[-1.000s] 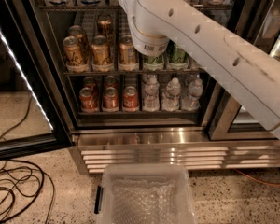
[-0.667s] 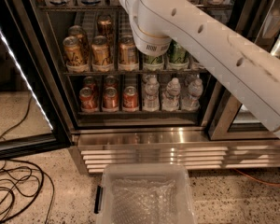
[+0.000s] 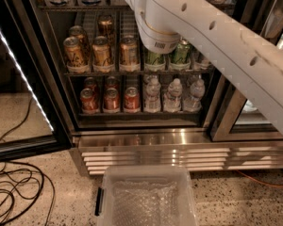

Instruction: Pick 7up can from top shelf of fridge

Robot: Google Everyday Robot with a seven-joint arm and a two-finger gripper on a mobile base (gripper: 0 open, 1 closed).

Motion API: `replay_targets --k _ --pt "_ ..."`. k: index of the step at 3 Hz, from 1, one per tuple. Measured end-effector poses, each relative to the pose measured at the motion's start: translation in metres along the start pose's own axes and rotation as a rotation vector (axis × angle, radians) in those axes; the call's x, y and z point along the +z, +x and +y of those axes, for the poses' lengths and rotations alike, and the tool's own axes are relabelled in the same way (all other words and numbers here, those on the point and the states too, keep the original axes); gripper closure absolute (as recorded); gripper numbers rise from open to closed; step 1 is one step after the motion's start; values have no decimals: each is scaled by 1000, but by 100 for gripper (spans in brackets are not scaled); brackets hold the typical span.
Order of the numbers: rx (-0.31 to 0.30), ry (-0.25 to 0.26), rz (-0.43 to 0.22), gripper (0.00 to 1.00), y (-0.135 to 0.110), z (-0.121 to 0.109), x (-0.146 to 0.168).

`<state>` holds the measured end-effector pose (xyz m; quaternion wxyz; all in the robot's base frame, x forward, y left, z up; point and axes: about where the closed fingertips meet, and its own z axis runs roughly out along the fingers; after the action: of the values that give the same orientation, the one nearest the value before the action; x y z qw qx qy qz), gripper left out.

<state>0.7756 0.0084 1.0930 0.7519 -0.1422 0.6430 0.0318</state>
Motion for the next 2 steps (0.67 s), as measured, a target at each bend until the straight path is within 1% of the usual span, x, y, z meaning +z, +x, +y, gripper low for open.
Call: replay_targets --k 1,2 --pt "-3 -20 -15 100 -11 -1 -7" --pt "-13 -76 -64 100 -45 -3 -30"
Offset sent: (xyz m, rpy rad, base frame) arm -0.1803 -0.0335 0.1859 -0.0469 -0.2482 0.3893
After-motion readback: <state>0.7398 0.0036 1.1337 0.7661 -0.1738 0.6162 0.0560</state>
